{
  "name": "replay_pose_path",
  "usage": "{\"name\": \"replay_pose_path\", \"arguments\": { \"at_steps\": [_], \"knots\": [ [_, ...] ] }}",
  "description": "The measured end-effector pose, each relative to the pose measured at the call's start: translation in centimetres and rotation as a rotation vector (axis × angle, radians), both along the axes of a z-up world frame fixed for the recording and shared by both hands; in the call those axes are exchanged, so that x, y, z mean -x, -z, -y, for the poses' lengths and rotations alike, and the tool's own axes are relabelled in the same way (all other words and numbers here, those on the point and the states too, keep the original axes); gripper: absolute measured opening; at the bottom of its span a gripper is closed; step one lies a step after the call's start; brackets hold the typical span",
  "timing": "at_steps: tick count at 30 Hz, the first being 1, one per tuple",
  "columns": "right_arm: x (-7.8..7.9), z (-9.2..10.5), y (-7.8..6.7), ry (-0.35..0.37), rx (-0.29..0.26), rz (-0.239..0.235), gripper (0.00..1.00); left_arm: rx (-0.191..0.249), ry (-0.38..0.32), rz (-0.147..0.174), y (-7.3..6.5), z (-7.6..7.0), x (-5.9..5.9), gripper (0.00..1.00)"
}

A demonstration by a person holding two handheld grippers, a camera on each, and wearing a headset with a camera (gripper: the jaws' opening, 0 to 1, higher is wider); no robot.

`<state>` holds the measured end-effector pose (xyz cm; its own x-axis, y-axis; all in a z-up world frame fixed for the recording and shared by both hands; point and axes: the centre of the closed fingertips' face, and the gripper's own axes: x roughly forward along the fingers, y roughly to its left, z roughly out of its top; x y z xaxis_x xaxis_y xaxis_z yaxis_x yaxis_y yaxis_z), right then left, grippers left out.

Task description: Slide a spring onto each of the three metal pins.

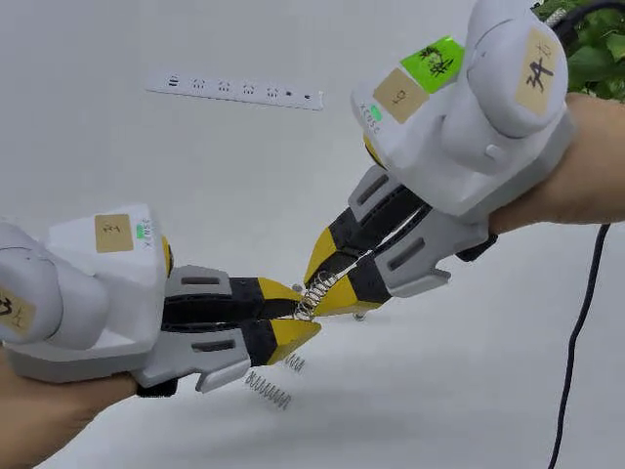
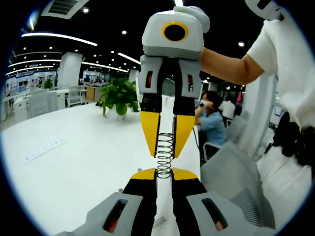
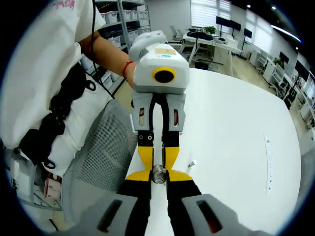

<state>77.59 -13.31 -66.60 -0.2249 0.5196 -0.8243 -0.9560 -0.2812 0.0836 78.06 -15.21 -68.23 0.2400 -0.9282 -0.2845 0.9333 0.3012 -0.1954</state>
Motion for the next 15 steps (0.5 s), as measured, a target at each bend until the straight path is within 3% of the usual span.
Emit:
{"name": "replay_pose_path", "arguments": {
  "at_steps": [8,15],
  "knots": [
    [-0.3,-0.6,0.2,0.014,0.021,0.002,0.12,-0.004,-0.008,0.022,0.2,-0.5,-0.3,0.1],
    [-0.3,-1.1,0.2,0.017,0.026,-0.002,0.12,0.014,-0.021,0.017,0.2,-0.8,-0.4,0.11]
  ]
}}
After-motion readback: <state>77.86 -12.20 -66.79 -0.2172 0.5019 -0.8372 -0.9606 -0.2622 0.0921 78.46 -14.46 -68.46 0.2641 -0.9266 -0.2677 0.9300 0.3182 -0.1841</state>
